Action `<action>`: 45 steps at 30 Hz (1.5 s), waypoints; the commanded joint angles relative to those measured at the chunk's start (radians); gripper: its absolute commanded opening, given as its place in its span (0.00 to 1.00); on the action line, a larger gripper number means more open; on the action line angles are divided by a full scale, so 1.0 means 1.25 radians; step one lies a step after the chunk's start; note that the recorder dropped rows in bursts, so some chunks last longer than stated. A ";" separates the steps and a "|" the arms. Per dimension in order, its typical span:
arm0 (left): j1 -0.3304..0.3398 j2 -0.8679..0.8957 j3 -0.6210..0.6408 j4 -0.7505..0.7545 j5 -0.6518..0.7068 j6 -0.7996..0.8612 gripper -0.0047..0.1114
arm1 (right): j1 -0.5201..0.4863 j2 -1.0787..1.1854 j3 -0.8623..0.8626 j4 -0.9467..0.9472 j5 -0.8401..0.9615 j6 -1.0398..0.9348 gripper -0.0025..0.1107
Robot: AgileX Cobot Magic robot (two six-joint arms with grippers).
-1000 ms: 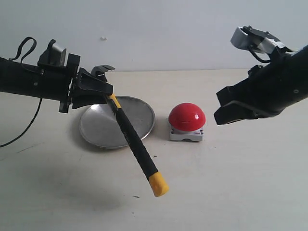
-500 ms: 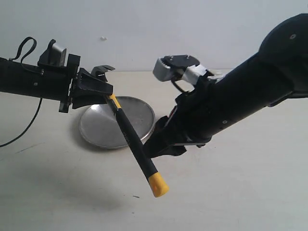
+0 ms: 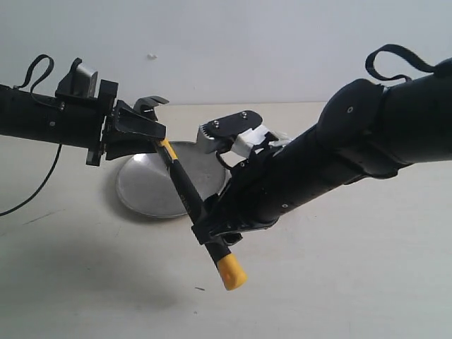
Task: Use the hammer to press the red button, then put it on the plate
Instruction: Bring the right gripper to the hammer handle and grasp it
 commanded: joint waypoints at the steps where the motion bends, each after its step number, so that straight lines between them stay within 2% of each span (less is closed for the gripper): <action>1: -0.002 -0.013 -0.004 -0.052 0.032 0.005 0.04 | 0.003 0.031 -0.005 0.018 -0.015 -0.005 0.54; 19: -0.002 -0.013 -0.004 -0.050 0.032 0.005 0.04 | 0.003 0.123 -0.048 0.108 -0.011 -0.080 0.54; 23: -0.002 -0.013 -0.004 -0.048 0.032 0.005 0.04 | 0.003 0.144 -0.068 0.109 0.001 -0.080 0.52; 26: -0.002 -0.013 -0.004 -0.046 0.032 0.005 0.04 | 0.003 0.147 -0.081 0.114 0.014 -0.080 0.44; 33: -0.002 -0.013 -0.004 -0.032 0.032 0.005 0.04 | 0.003 0.147 -0.082 0.111 0.028 -0.080 0.02; 41: 0.000 -0.013 -0.006 -0.006 0.032 0.005 0.05 | 0.003 0.145 -0.082 0.105 0.045 -0.080 0.02; 43: 0.000 -0.013 -0.006 -0.003 0.032 0.005 0.11 | 0.003 0.145 -0.082 0.105 0.045 -0.083 0.02; 45: 0.000 -0.013 -0.006 0.000 0.032 0.005 0.22 | 0.003 0.145 -0.082 0.105 0.045 -0.083 0.02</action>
